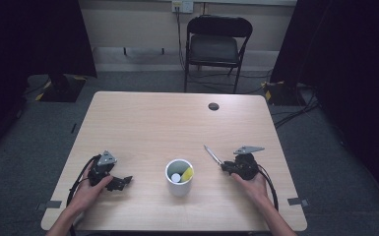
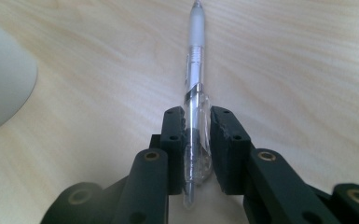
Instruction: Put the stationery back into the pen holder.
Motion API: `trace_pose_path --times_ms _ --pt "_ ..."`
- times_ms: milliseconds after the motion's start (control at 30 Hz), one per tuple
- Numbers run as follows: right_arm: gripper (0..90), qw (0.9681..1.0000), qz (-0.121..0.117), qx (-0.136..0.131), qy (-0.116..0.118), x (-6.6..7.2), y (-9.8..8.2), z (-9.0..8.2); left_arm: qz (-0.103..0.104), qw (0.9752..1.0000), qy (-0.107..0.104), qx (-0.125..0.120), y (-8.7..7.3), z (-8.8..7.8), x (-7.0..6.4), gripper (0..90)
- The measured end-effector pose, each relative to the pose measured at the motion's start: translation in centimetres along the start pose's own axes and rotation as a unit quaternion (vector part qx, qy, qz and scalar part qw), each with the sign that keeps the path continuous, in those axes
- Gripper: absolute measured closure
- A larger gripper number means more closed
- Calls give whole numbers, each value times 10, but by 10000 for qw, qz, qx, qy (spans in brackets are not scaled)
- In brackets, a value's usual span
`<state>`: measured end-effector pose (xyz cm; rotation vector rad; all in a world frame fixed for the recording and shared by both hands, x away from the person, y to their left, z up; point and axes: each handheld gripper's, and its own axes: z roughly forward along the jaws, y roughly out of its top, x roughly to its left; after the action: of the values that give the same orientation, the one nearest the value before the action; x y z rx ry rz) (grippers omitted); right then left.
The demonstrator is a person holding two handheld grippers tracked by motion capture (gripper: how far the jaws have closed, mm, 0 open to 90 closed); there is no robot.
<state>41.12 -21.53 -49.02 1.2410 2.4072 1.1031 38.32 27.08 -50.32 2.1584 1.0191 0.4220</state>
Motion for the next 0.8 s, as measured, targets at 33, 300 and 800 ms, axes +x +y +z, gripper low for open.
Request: trace_pose_path --times_ms 33,300,800 --pt "757 10000 -6 -5 29 1 -3 -2 5 10000 2 -2 0 0 0 0" --pt "755 9998 -99 72 174 11 -27 -26 31 10000 7 13 0 0 0 0" --pt "636 9994 -314 132 23 18 -22 -22 19 10000 5 -10 1 1 0 0"
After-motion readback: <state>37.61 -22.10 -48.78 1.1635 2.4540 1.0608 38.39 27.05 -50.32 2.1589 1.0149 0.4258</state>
